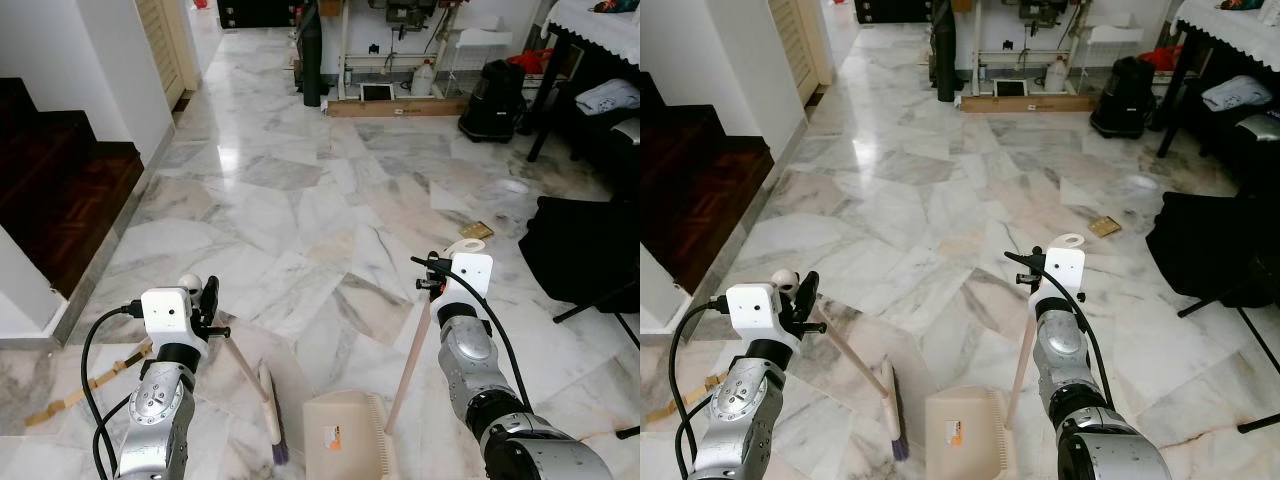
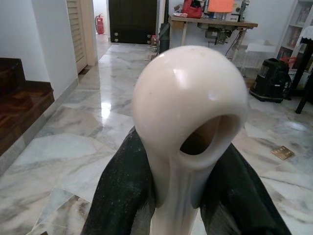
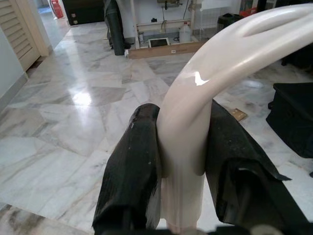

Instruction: Sweep floor

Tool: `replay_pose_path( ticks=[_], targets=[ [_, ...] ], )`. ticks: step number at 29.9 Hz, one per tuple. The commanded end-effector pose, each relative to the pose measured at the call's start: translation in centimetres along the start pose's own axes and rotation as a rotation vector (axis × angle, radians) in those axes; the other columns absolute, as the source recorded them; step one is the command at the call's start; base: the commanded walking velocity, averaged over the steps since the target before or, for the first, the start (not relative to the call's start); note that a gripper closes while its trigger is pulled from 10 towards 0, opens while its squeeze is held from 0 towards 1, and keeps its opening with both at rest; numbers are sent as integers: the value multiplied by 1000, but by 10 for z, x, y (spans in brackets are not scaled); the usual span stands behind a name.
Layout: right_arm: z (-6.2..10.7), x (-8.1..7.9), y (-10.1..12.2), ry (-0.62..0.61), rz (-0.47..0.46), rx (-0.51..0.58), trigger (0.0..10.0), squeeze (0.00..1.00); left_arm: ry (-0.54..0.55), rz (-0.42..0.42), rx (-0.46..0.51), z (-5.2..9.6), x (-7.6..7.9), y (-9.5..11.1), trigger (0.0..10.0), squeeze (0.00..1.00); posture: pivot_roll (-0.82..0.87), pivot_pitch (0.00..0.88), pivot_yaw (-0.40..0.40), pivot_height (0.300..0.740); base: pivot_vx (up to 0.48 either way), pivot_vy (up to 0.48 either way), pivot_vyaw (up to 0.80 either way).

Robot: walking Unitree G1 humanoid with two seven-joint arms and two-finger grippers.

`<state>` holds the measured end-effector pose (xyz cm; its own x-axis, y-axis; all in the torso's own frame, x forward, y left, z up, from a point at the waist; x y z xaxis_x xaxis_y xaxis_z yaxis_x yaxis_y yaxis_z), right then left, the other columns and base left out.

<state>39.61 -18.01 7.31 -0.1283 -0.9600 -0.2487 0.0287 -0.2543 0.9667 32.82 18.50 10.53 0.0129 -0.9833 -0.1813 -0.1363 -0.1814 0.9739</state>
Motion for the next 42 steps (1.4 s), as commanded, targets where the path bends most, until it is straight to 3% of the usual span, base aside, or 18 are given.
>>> replay_pose_path(
  ticks=[1,8,9,13,42],
  targets=[
    [-5,-6,14,15,-4,49,10000,0,4,-12,39,-3,-2,11,10000,0,6,0,13,740,0,0,0],
    [-5,-6,15,18,1,53,10000,0,5,-11,39,-3,-3,11,10000,0,6,0,13,740,34,0,0],
    [-4,-19,13,67,13,49,10000,0,28,-9,34,-2,-8,10,10000,0,16,0,10,740,375,0,0],
    [-4,-25,11,90,17,45,10000,0,38,-10,33,-2,-10,9,10000,0,12,0,10,740,407,0,0],
    [-3,-27,8,107,19,33,10000,0,40,-8,35,-2,-9,9,10000,0,11,0,6,740,480,0,0]
  ],
)
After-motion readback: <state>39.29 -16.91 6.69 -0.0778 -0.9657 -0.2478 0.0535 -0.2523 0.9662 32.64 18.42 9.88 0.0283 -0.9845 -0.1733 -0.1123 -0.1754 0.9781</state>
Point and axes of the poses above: a point about 5 cm out from each wrist's last joint towards the gripper, its own z axis pointing back from the gripper into the wrist, its own y axis along the axis of the wrist's last joint, x = y × z, the point moved 5 cm from there along -z, pointing out of the wrist towards the gripper, and after that the axes turned 14 degrees about -z, right-handed, at the moved point
